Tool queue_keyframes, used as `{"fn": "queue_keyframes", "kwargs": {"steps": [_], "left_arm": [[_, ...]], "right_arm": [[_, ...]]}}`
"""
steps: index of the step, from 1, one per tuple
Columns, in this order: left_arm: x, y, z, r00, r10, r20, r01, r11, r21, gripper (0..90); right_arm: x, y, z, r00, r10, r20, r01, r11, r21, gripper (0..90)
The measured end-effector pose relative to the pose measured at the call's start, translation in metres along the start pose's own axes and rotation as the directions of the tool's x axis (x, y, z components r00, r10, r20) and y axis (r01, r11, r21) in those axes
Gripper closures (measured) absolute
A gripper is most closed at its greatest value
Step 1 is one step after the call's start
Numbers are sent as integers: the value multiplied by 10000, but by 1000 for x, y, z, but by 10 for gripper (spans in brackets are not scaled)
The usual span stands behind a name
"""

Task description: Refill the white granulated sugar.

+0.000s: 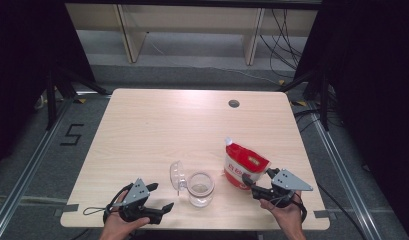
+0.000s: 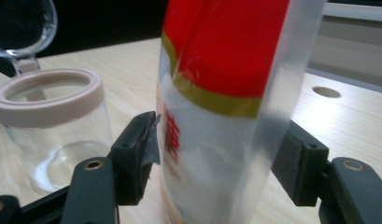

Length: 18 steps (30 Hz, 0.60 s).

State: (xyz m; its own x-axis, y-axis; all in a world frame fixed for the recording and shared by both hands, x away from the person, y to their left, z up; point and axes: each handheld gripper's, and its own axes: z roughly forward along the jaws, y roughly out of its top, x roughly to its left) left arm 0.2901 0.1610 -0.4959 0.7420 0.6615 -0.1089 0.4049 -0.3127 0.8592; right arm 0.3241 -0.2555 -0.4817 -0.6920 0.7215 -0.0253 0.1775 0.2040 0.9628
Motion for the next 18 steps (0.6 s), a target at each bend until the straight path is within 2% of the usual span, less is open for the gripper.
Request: {"fn": "queue_keyframes", "kwargs": {"steps": [3, 4, 6, 7, 8, 11, 12, 14, 15, 16, 17, 18], "left_arm": [[0, 0, 0, 10000, -18, 1, 18, 10000, 15, 154], [0, 0, 0, 10000, 4, 9, -4, 10000, 13, 154], [0, 0, 0, 10000, 10, 14, -10, 10000, 19, 154], [0, 0, 0, 10000, -12, -45, 12, 10000, 52, 153], [0, 0, 0, 10000, -8, -38, 8, 10000, 52, 153], [0, 0, 0, 10000, -20, 2, 20, 10000, 12, 154], [0, 0, 0, 10000, -24, -8, 24, 10000, 9, 154], [0, 0, 1, 10000, -17, 2, 17, 10000, 24, 154], [-1, -1, 1, 10000, -71, 0, 71, 10000, -21, 154], [-1, -1, 1, 10000, -71, 9, 71, 10000, -28, 154], [-1, -1, 1, 10000, -52, 15, 52, 10000, -35, 154], [0, 0, 1, 10000, -5, -25, 5, 10000, 4, 154]], "right_arm": [[-3, -1, 5, 9998, -119, -133, 117, 9998, -149, 337], [-3, -2, 8, 9997, -146, -214, 146, 9999, 1, 308], [-4, -2, 10, 9993, -221, -316, 217, 9997, -124, 303], [-5, -3, 12, 9987, -61, -514, 65, 9999, 83, 270], [-7, -4, 14, 9985, -363, -417, 352, 9990, -257, 250], [-6, -5, 16, 9984, -90, -563, 80, 9998, -188, 245], [-7, -7, 18, 9984, 50, -563, -65, 9996, -276, 275], [-7, -7, 18, 9982, -47, -595, 39, 9999, -130, 285], [-7, -7, 20, 9979, -327, -559, 310, 9990, -314, 283], [-8, -7, 22, 9963, -305, -800, 279, 9991, -328, 283], [-9, -8, 23, 9911, -75, -1330, 36, 9996, -298, 284], [-8, -8, 24, 9973, -136, -717, 115, 9995, -298, 284]]}}
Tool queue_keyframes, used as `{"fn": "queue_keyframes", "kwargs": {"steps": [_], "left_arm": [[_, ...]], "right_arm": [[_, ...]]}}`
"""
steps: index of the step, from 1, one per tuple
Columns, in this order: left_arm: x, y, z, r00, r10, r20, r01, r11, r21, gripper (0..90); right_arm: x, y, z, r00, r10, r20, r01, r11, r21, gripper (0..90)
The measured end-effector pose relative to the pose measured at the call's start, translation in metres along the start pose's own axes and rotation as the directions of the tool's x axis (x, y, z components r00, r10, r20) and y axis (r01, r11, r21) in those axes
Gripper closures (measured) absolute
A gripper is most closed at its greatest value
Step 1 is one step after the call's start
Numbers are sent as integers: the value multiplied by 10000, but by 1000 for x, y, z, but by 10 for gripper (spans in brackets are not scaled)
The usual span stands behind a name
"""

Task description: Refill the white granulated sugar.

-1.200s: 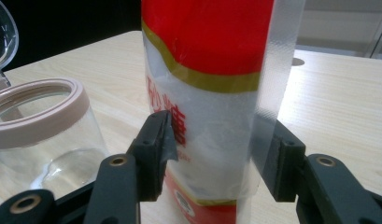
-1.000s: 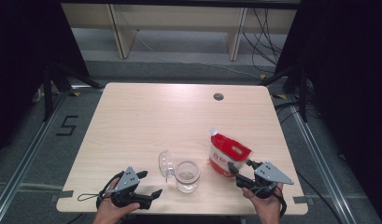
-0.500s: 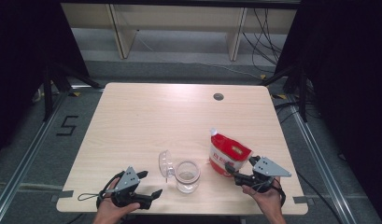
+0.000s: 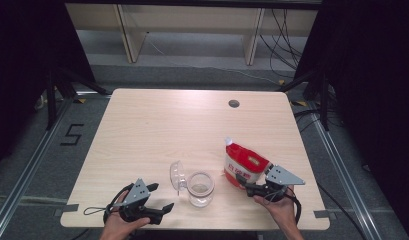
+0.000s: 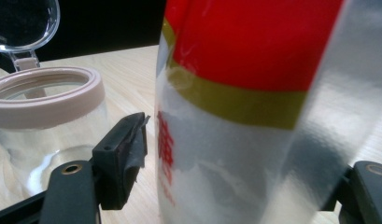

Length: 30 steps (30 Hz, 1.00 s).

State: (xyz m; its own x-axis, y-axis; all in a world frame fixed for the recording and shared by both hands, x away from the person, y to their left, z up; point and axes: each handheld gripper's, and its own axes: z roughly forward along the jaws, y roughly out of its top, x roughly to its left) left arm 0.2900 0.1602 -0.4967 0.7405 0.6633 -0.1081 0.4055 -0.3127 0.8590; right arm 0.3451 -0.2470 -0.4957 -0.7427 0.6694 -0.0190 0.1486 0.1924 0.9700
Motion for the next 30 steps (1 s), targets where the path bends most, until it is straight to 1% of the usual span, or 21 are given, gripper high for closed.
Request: {"fn": "queue_keyframes", "kwargs": {"steps": [1, 3, 4, 7, 8, 9, 10, 11, 12, 13, 14, 17, 18, 19, 21, 22, 25, 26, 28, 29, 30], "left_arm": [[0, 0, 0, 10000, -46, 30, 46, 10000, -41, 153], [0, 0, 0, 10000, -73, 21, 73, 10000, -39, 153], [0, 0, 0, 10000, -74, 21, 75, 10000, -44, 154], [0, 0, 0, 10000, -56, 17, 56, 10000, -19, 154], [-1, 0, 0, 10000, 5, -3, -5, 10000, 28, 154], [-1, 0, 0, 10000, 5, -3, -5, 10000, 28, 154], [1, 0, 0, 9996, 284, 33, -284, 9996, 83, 154], [1, 0, 0, 9996, 284, 33, -284, 9996, 83, 154], [0, 0, 0, 9998, 200, 15, -200, 9998, 27, 154], [0, 0, 0, 9998, 200, 15, -200, 9998, 27, 153], [0, 0, 0, 9998, 187, 14, -188, 9998, 22, 153], [0, 0, 0, 9998, 205, 22, -205, 9998, 30, 153], [1, 0, 0, 9995, 327, 11, -327, 9994, 109, 154], [1, 0, 0, 9997, 229, 38, -229, 9997, 47, 154], [1, 0, -1, 9993, 375, -23, -374, 9991, 209, 154], [-1, 0, 1, 10000, -28, 39, 28, 10000, 27, 153], [0, 0, 0, 9997, 252, 17, -253, 9997, 46, 154], [-1, 0, 0, 10000, -30, -16, 30, 10000, 54, 153], [-2, -1, 0, 10000, -33, -15, 33, 10000, 52, 154], [-1, 0, 0, 10000, -24, -12, 24, 10000, 67, 154], [1, 0, 0, 9998, 217, -51, -215, 9994, 264, 154]], "right_arm": [[1, -1, 1, 9996, 296, 7, -296, 9996, -40, 284], [0, -1, 1, 9994, 342, 51, -342, 9994, -62, 284], [-2, -1, 2, 9998, 180, -107, -180, 9998, 24, 288], [-1, -2, 5, 9999, 126, -108, -125, 9999, 59, 309], [-2, -3, 6, 9999, -107, -15, 106, 9998, -162, 315], [-1, -3, 7, 9999, -69, -141, 68, 9999, -84, 317], [-2, -4, 8, 9998, -137, -128, 134, 9997, -212, 322], [-2, -4, 10, 9997, -221, -132, 217, 9993, -295, 324], [0, -4, 8, 9996, 104, -246, -102, 9999, 63, 332], [0, -4, 8, 9996, 104, -246, -102, 9999, 63, 332], [-2, -4, 9, 9994, -79, -345, 80, 10000, 9, 342], [-4, -5, 10, 9996, -177, -223, 171, 9996, -236, 349], [-2, -5, 10, 9998, 6, -196, -9, 9998, -201, 357], [-2, -6, 11, 9999, -54, -93, 51, 9995, -297, 361], [-4, -6, 11, 9997, -232, -94, 229, 9991, -344, 362], [-3, -7, 11, 9998, -196, -25, 195, 9988, -460, 363], [-2, -8, 12, 9999, -1, -144, -6, 9990, -447, 366], [-3, -8, 11, 9999, -84, -66, 83, 9998, -168, 370], [-5, -8, 13, 9995, -250, -199, 243, 9991, -339, 369], [-4, -9, 13, 9998, -43, -214, 37, 9996, -292, 370], [-4, -9, 12, 9999, -55, -164, 53, 9999, -133, 370]]}}
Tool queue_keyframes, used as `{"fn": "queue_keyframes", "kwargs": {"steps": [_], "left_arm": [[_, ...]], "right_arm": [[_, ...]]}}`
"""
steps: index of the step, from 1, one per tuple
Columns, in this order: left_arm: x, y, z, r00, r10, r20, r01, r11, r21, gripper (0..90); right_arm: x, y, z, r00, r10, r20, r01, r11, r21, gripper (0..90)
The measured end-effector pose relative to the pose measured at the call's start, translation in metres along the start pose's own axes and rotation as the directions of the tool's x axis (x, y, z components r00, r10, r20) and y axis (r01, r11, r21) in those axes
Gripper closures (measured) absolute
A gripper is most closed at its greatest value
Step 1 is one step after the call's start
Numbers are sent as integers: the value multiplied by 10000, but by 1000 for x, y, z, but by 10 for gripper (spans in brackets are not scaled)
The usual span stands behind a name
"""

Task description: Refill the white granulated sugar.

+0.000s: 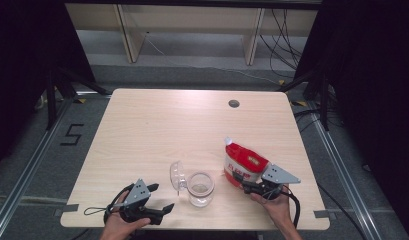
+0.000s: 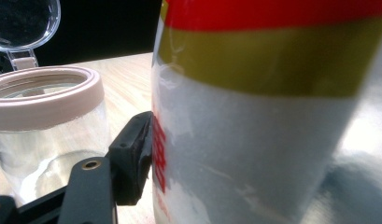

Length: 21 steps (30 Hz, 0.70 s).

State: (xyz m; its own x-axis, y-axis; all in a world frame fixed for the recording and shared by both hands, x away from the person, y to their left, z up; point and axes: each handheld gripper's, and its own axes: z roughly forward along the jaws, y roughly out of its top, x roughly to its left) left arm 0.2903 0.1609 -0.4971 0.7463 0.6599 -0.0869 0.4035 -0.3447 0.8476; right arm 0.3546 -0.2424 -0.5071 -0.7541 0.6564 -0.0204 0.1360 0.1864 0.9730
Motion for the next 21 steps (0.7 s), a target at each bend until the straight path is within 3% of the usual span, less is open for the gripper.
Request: {"fn": "queue_keyframes", "kwargs": {"steps": [2, 4, 5, 7, 9, 15, 18, 19, 21], "left_arm": [[0, 0, 0, 10000, 25, 55, -25, 10000, 20, 154], [-2, 0, 1, 9996, -236, 133, 240, 9994, -267, 154], [-2, 0, 1, 9997, -190, 122, 192, 9996, -222, 154], [-2, 0, 1, 9996, -254, 111, 256, 9995, -196, 154], [-1, 0, 1, 9998, -162, 111, 165, 9997, -201, 154], [-2, 0, 1, 9997, -220, 141, 224, 9994, -272, 154], [-3, 0, 1, 9996, -238, 135, 242, 9994, -242, 154], [-3, 0, 1, 9996, -238, 135, 242, 9994, -242, 154], [-3, 0, 1, 9997, -179, 158, 183, 9996, -223, 154]], "right_arm": [[0, 0, 1, 10000, 27, 18, -27, 9999, -104, 370], [0, -1, 3, 9999, 95, -98, -98, 9994, -337, 375], [0, -2, 3, 9999, 117, 75, -114, 9992, -374, 375], [-1, -2, 5, 9998, 67, -166, -72, 9995, -305, 378], [-1, -3, 5, 9999, 106, -5, -106, 9996, -274, 383], [-1, -4, 7, 9996, 150, -259, -162, 9989, -448, 401], [-3, -5, 10, 9999, 13, -156, -18, 9995, -315, 391], [-2, -5, 9, 9998, 213, -60, -215, 9991, -360, 396], [-3, -6, 12, 9996, 51, -293, -67, 9985, -546, 405]]}}
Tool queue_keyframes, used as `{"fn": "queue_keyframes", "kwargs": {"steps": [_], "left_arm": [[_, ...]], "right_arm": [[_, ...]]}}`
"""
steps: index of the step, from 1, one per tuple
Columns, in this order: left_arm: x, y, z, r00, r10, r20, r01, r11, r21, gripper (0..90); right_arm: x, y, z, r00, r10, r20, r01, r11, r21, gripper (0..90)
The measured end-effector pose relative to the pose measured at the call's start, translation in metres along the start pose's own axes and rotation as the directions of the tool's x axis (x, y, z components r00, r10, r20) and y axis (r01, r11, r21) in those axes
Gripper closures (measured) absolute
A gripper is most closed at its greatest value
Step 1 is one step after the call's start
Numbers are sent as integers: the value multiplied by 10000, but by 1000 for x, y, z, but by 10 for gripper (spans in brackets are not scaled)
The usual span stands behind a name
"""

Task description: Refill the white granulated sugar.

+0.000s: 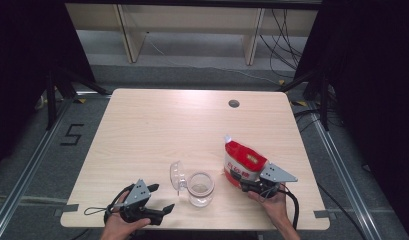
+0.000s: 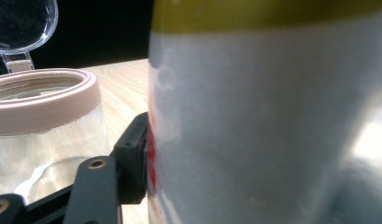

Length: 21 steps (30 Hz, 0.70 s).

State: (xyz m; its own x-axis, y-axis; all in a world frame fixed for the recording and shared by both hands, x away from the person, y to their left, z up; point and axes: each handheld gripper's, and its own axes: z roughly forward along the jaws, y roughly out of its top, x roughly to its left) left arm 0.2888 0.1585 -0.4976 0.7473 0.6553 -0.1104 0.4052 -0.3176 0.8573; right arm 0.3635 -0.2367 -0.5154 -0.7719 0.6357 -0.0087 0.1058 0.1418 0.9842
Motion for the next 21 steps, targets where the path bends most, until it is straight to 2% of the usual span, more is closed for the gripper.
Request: {"fn": "queue_keyframes", "kwargs": {"steps": [2, 3, 4, 6, 7, 9, 10, 11, 13, 15, 18, 19, 21], "left_arm": [[0, 0, 0, 10000, 29, 7, -29, 10000, -35, 154], [0, 0, 0, 10000, 40, -11, -39, 10000, 31, 154], [0, 0, 0, 10000, 40, -11, -39, 10000, 31, 154], [0, 0, 0, 10000, -7, 12, 7, 10000, -38, 154], [0, 0, 0, 10000, -8, 19, 9, 10000, -82, 153], [0, 0, 0, 10000, -15, 19, 16, 10000, -86, 154], [0, 0, 0, 10000, -53, 15, 53, 10000, -37, 154], [0, 0, 0, 10000, 2, 29, -1, 10000, -79, 154], [0, 0, -1, 10000, 2, 6, -2, 10000, -21, 154], [0, 0, -1, 10000, 46, -50, -46, 10000, 26, 154], [0, 0, -1, 10000, -44, -35, 44, 10000, -28, 154], [1, 0, -1, 9999, 104, -14, -103, 9999, 105, 154], [0, 0, -1, 10000, 9, 27, -10, 10000, 70, 153]], "right_arm": [[0, 0, -1, 10000, -34, 82, 33, 9999, 117, 409], [1, 0, -1, 10000, 91, 9, -91, 10000, -9, 424], [1, 0, -1, 10000, 58, 73, -59, 9999, 135, 426], [1, 1, 0, 9999, -99, -32, 100, 9999, 92, 435], [2, 1, -1, 9995, -34, 304, 32, 10000, 87, 438], [2, 1, 0, 9994, -36, 354, 34, 10000, 52, 440], [4, 1, -2, 9999, -20, 156, 17, 9998, 221, 443], [4, 1, -2, 9994, -146, 299, 139, 9996, 242, 448], [3, 2, -1, 9993, -317, 178, 313, 9993, 193, 450], [5, 3, -3, 10000, -42, 46, 40, 9990, 437, 455], [3, 5, -4, 9997, -213, 148, 206, 9987, 476, 458], [4, 5, -4, 9998, -188, 92, 184, 9989, 436, 458], [2, 6, -5, 9996, -290, 7, 289, 9981, 541, 459]]}}
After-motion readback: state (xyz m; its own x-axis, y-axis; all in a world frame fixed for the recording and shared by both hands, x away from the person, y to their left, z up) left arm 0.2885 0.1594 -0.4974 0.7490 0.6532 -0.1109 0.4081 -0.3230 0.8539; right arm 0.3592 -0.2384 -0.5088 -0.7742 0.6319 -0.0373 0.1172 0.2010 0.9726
